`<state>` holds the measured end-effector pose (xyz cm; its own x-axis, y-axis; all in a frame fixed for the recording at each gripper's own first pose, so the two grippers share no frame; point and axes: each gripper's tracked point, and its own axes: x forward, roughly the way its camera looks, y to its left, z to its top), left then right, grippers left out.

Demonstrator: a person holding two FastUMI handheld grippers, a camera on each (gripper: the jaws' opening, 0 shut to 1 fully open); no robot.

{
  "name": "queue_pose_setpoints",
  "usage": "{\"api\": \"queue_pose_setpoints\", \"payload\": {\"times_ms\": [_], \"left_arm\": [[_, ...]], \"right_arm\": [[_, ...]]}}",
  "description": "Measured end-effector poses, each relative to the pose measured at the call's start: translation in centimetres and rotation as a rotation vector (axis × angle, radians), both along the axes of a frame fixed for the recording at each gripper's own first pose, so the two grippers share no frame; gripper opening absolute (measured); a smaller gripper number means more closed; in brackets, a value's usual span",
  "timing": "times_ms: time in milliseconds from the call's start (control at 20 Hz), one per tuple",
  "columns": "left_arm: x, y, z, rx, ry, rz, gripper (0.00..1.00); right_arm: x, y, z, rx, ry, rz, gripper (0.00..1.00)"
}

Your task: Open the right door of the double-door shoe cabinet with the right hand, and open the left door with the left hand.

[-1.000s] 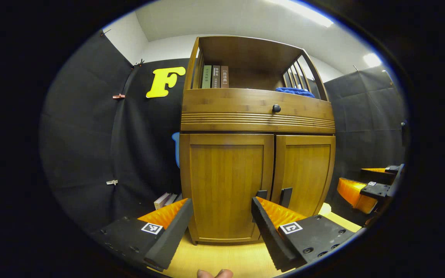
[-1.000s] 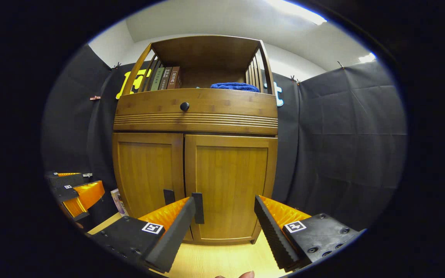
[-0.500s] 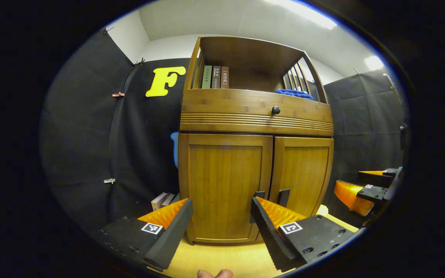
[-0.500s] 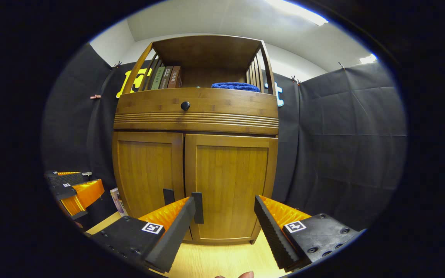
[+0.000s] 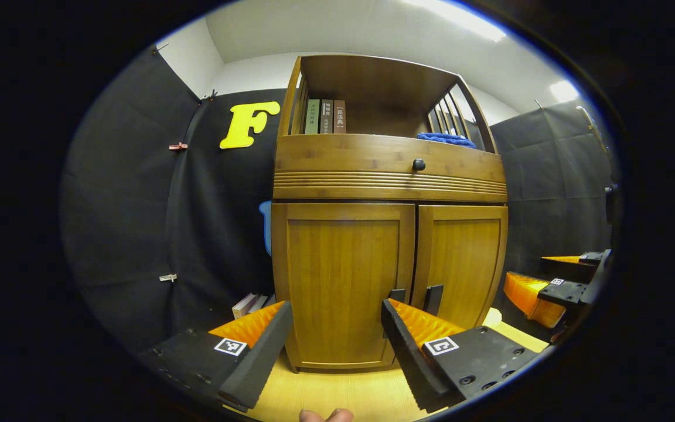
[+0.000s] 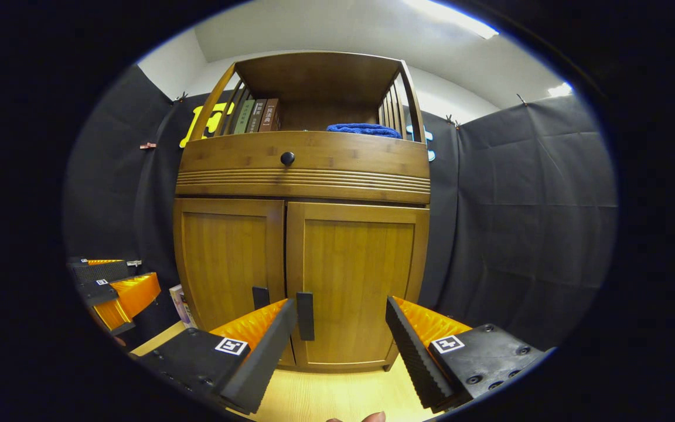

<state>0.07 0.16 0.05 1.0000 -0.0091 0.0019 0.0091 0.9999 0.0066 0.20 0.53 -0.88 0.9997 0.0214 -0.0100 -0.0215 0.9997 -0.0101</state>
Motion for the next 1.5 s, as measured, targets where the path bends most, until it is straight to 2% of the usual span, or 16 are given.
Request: {"api": "queue_pose_setpoints", "payload": {"times_ms": [250,500,750,900,1100,1150,1200,1350,1400,1500], "left_arm": [[0.2,0.2,-0.1,0.012,0.003,0.001,0.92],[0.3,0.1,-0.4,0.009,0.017,-0.002,0.94],[0.4,0.0,-0.6,0.006,0.033,-0.007,0.94],[0.4,-0.1,-0.8,-0.004,0.048,-0.005,0.92],[0.4,0.1,-1.0,-0.004,0.061,0.006,0.94],[0.4,0.1,-1.0,-0.007,0.062,0.009,0.94],[0.5,0.1,-1.0,-0.009,0.065,0.013,0.94],[0.5,0.3,-1.0,-0.014,0.070,0.022,0.94],[0.5,0.4,-1.0,-0.015,0.072,0.027,0.94],[0.5,0.5,-0.9,-0.015,0.072,0.036,0.94]], "right_arm": [[1.9,-1.0,-0.9,0.030,0.032,0.030,0.98],[4.0,-0.8,-3.6,0.045,0.076,0.059,0.98],[8.6,0.5,-7.4,0.091,0.159,0.057,0.98],[11.0,0.6,-10.2,0.081,0.206,0.054,0.98],[13.2,1.0,-12.1,0.072,0.217,0.061,0.97],[13.8,1.2,-12.5,0.071,0.214,0.068,0.84],[14.1,1.4,-13.1,0.069,0.220,0.070,0.83],[15.1,2.2,-14.3,0.084,0.238,0.081,0.66],[15.2,2.6,-14.6,0.094,0.238,0.088,0.47],[14.8,2.5,-14.5,0.094,0.230,0.066,0.46]]}}
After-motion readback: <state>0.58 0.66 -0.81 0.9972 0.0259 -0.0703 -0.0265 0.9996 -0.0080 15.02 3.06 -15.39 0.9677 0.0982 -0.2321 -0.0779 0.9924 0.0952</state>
